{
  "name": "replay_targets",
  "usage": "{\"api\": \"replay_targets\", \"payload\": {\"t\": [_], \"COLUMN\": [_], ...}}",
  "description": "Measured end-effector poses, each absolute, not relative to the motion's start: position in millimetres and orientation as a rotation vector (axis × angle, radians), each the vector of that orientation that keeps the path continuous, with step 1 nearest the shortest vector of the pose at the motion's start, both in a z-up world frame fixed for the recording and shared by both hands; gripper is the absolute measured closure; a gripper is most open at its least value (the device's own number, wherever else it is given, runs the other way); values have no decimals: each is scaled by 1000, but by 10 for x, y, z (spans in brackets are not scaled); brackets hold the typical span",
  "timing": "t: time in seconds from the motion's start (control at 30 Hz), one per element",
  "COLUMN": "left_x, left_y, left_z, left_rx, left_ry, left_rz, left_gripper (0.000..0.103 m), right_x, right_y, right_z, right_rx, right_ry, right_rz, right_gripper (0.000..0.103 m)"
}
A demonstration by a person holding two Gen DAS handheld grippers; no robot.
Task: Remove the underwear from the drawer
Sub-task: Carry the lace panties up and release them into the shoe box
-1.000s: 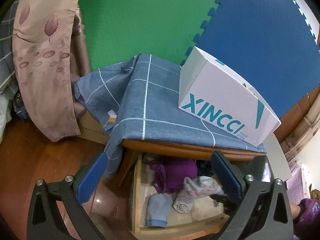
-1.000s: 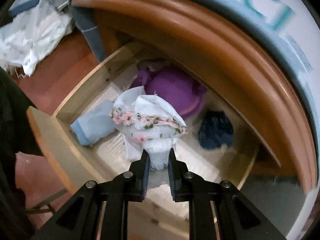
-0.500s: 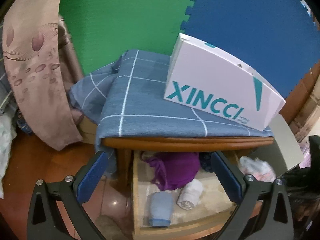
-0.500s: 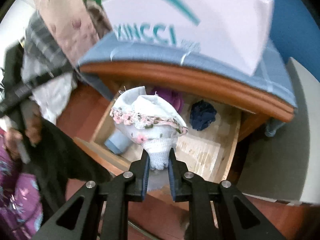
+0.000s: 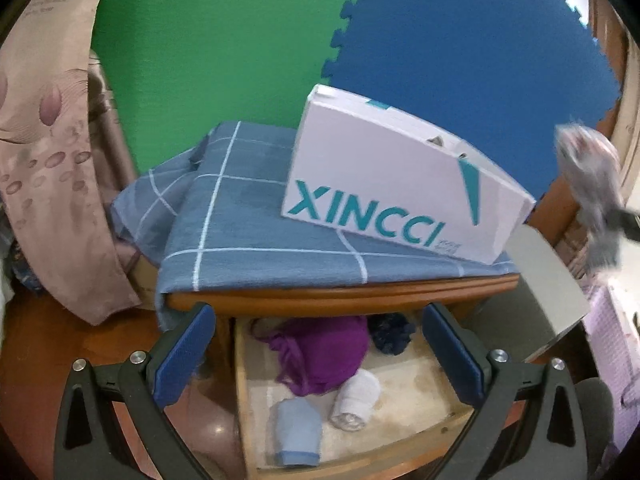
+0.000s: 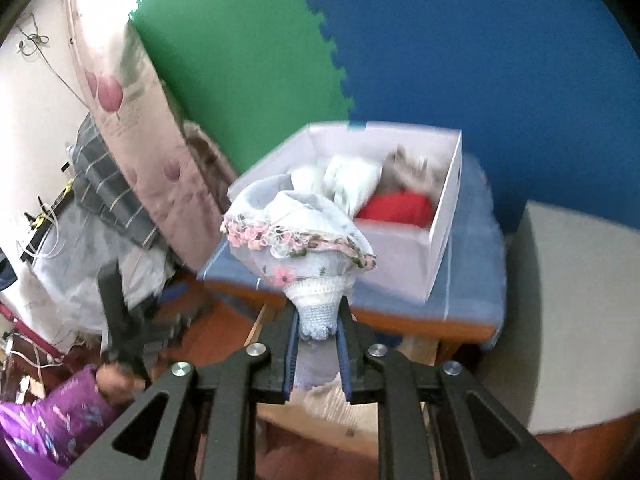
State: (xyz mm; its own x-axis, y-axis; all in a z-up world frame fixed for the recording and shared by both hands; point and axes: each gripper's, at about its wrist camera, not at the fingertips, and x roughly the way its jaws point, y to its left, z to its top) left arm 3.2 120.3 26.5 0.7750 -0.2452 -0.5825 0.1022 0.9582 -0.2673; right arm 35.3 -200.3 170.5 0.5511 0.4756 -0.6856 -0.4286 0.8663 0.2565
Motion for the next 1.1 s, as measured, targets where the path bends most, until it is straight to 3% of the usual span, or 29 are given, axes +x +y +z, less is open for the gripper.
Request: {"api": "replay_targets", "payload": {"t": [0.23,0.53,1.1], "left_x": [-8,58,112], "left_y": [1099,1056,1030], "left_z": [305,232,138], "left_rx": [-165,-97,-57], "left_ry": [635,693,746], "left_rz": [-184,-150,-121], "left_gripper": [1,0,0], "right_x": [1105,1908,2137], "right_y": [-1868,-1699,-1514], "right_z": [1857,1528,998], "right_rx": [63,10,-87], "right_ry": [819,896,995], "right_rz": [486,368,310], "right_gripper": [86,86,86]}}
